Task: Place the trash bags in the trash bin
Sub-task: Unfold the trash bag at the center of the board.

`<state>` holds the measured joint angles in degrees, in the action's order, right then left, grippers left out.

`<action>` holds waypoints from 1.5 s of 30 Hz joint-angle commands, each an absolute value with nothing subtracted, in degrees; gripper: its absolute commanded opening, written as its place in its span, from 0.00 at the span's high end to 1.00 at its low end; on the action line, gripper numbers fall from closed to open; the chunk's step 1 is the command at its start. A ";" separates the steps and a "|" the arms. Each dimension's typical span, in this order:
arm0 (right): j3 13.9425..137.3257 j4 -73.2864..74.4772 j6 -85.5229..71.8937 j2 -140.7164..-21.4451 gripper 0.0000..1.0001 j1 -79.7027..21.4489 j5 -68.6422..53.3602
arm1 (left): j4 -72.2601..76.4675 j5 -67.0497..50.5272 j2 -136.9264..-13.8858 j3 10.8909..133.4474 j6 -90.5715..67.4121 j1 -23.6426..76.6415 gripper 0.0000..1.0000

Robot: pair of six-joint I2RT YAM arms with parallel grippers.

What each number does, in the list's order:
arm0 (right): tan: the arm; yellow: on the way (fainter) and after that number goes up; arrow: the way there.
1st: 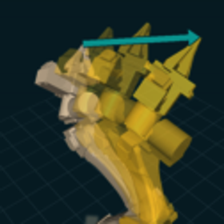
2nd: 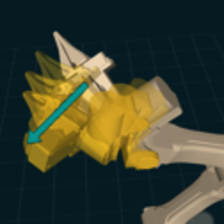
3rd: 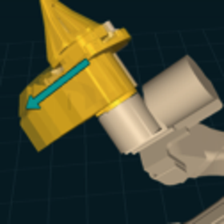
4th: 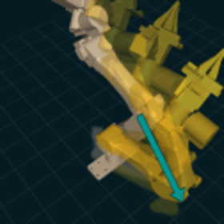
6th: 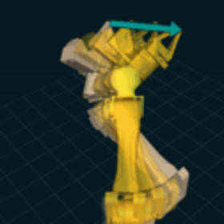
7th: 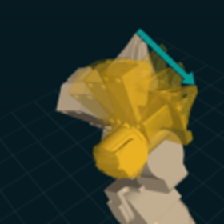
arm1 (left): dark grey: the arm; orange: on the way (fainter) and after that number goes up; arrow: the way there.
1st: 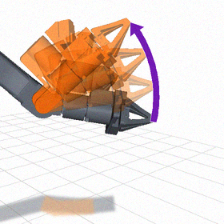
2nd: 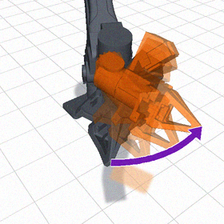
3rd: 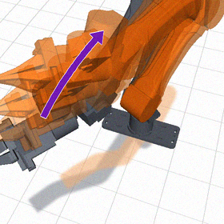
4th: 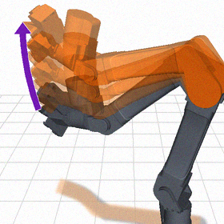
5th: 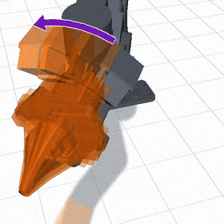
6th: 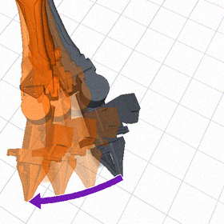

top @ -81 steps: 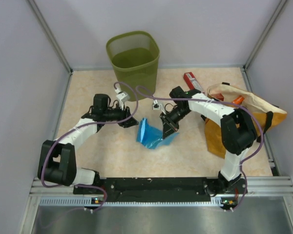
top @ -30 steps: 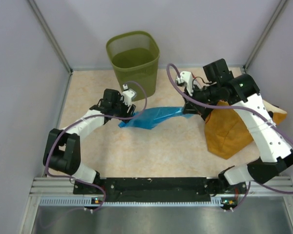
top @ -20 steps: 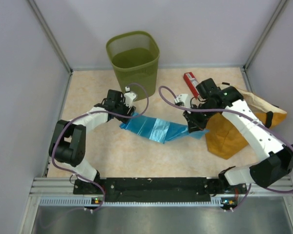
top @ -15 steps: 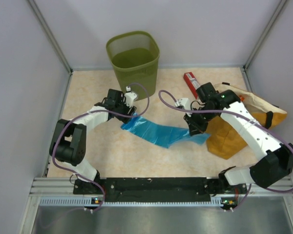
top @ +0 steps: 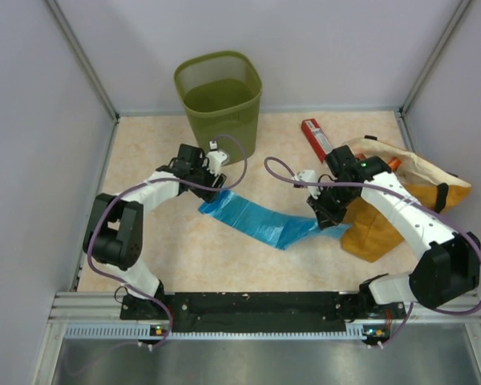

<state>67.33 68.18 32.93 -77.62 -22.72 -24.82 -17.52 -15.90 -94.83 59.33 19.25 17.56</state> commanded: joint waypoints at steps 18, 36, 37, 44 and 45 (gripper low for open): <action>61.44 64.78 33.40 -73.65 0.98 -20.48 -22.59 | -17.58 -16.43 -103.97 64.51 20.65 17.67 0.57; 71.63 55.57 31.03 -74.97 0.19 -20.39 -35.67 | -28.73 -41.99 -90.28 65.21 27.24 14.77 1.00; 71.28 53.20 30.16 -75.23 0.19 -20.30 -36.81 | -30.31 -45.14 -88.35 65.30 28.29 14.77 1.00; 73.12 43.61 29.36 -84.18 0.04 -20.65 -51.23 | -38.14 -57.90 -77.88 67.23 32.43 14.85 1.00; 73.91 41.94 29.01 -85.77 0.02 -20.83 -51.76 | -38.23 -59.14 -76.65 67.32 32.34 14.85 1.00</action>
<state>69.89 50.89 30.22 -80.29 -20.82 -42.30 -33.17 -47.33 -81.30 65.14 28.82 14.74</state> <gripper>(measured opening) 0.933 0.049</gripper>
